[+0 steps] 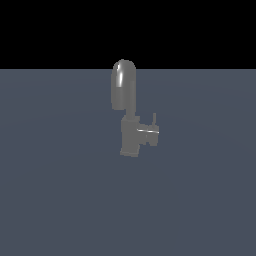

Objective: Turn on the faucet by rotating a designated handle.

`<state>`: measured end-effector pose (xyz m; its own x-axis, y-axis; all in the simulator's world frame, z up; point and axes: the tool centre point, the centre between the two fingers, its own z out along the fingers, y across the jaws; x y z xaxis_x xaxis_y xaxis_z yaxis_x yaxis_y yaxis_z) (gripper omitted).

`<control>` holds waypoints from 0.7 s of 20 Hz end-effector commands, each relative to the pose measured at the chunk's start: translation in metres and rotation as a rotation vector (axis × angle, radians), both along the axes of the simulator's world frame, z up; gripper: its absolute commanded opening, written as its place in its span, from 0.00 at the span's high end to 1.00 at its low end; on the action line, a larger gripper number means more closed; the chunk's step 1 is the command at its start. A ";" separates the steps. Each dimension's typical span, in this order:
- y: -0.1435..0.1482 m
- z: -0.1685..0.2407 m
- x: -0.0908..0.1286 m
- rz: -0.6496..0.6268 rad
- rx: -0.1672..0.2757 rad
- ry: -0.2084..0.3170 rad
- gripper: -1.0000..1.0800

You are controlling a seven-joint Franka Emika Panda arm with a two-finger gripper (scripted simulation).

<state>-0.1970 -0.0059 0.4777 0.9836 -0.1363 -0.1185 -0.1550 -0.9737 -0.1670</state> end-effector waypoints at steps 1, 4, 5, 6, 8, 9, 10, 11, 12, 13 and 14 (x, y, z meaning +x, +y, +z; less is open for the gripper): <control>-0.003 -0.005 0.014 -0.041 0.039 0.034 1.00; -0.007 -0.011 0.031 -0.091 0.088 0.075 1.00; -0.009 -0.013 0.037 -0.108 0.104 0.089 1.00; -0.011 -0.016 0.043 -0.125 0.121 0.104 1.00; -0.014 -0.021 0.054 -0.159 0.155 0.132 1.00; -0.016 -0.024 0.059 -0.177 0.172 0.147 1.00; -0.018 -0.027 0.065 -0.194 0.189 0.161 1.00; -0.020 -0.030 0.070 -0.212 0.207 0.176 1.00; -0.022 -0.033 0.076 -0.230 0.224 0.190 1.00; -0.024 -0.036 0.081 -0.247 0.242 0.205 1.00; -0.026 -0.040 0.086 -0.265 0.260 0.220 1.00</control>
